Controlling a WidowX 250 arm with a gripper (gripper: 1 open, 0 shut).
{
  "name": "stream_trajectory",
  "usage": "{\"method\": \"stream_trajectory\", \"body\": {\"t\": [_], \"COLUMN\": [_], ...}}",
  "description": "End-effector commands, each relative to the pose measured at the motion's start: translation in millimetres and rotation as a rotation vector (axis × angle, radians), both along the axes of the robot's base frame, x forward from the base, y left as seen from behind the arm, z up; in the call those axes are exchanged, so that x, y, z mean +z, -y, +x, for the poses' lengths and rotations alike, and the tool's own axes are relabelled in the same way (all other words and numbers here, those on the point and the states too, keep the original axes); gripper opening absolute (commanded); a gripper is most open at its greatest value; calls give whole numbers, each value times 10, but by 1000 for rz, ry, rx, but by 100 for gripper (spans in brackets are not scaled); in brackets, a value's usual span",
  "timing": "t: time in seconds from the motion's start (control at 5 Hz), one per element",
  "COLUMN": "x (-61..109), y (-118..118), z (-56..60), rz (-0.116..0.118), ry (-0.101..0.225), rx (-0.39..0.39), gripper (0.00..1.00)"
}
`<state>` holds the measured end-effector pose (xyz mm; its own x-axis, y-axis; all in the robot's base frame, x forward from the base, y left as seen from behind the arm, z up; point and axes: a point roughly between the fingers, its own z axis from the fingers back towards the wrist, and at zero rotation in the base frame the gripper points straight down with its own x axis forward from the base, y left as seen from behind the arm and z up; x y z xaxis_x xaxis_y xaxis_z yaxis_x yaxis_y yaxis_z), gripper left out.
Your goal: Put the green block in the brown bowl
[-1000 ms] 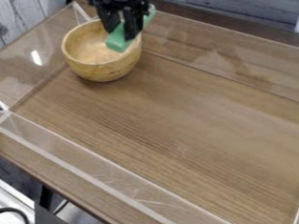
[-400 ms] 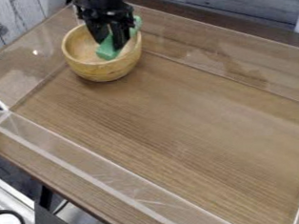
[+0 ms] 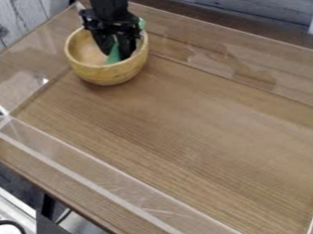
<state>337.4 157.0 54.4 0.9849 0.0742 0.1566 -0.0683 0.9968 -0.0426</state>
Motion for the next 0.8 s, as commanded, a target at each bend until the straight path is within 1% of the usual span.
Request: {"method": "stream_trajectory", "body": {"t": [0.0,0.4,0.6], "x": [163,181,112], "y": [-37,-129,-214], "z": [116,160,225], "rz": [23,57,73], "ry": [42,26,25], "rx": [-7,4,12], "gripper": [0,0,0]}}
